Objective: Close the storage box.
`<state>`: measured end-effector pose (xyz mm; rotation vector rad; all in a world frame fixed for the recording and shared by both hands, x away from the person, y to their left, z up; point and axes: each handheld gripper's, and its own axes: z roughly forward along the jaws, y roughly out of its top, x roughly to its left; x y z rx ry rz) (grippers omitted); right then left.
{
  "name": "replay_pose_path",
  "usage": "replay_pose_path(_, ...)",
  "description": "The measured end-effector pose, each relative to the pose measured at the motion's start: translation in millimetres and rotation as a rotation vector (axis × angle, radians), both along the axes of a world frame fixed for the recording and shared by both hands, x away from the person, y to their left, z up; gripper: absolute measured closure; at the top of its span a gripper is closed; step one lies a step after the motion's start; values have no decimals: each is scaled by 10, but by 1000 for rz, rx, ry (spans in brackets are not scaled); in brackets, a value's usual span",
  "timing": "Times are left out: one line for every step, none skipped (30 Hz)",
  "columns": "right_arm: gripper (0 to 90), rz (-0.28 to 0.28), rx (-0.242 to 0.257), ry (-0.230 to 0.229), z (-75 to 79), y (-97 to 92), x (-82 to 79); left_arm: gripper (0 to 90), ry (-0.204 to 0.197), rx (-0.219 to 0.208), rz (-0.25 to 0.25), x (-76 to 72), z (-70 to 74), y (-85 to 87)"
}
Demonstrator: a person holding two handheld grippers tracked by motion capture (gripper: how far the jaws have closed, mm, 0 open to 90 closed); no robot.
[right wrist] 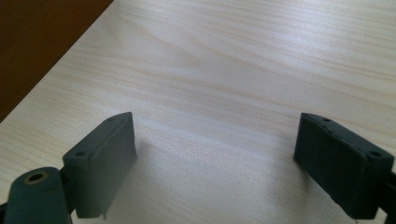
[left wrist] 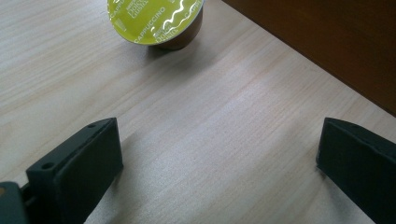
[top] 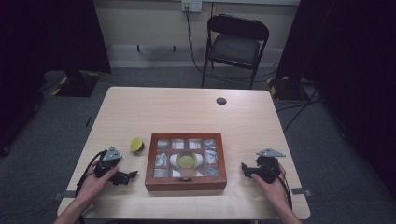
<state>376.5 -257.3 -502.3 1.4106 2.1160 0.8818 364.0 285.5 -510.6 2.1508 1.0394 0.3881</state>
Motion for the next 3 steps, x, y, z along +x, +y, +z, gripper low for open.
replay_pose_path(120,-10,0,1,1,3,-10,0,-4,6,12,-10,2,-2)
replay_pose_path(120,-17,1,1,0,5,-17,0,-4,6,12,-10,2,-2)
replay_pose_path(120,-17,1,1,0,5,-17,0,-5,6,14,-12,2,-2)
